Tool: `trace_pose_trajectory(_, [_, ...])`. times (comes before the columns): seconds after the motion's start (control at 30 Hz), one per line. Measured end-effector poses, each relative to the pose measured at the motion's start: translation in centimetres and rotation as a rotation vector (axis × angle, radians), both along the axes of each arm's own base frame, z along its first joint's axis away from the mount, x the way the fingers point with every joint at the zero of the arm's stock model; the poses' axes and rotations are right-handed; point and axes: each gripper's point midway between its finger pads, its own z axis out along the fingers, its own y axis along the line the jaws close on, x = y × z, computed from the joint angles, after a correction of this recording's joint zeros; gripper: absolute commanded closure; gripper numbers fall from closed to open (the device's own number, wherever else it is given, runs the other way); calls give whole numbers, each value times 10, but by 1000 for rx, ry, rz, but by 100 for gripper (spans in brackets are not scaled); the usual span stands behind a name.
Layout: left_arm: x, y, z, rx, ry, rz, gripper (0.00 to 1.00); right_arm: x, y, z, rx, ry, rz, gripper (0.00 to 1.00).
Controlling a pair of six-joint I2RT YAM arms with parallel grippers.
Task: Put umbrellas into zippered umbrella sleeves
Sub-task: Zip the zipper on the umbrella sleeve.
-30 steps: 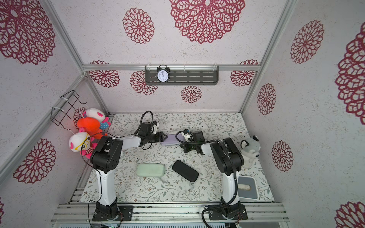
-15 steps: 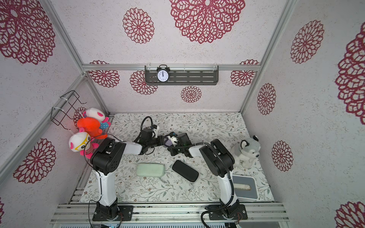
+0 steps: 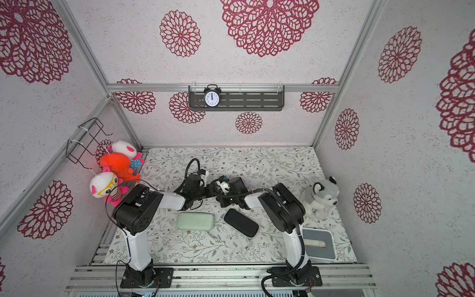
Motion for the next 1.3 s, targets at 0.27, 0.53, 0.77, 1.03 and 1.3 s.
trace_pose_trajectory(0.27, [61, -33, 49, 66, -92, -111, 23, 5, -63, -4, -31, 8, -93, 100])
trace_pose_trajectory(0.53, [61, -68, 10, 170, -23, -296, 21, 22, -100, -4, -38, 1, -174, 100])
trace_pose_trajectory(0.77, [29, -94, -9, 186, 4, -422, 44, 18, -100, -4, -39, -5, -160, 100])
trace_pose_trajectory(1.03, [31, -91, -12, 176, 32, -374, 53, -11, -69, 2, -51, -31, -79, 100])
trace_pose_trajectory(1.3, [32, -85, -12, 115, 27, -274, 71, -6, -52, 8, -30, -40, -104, 100])
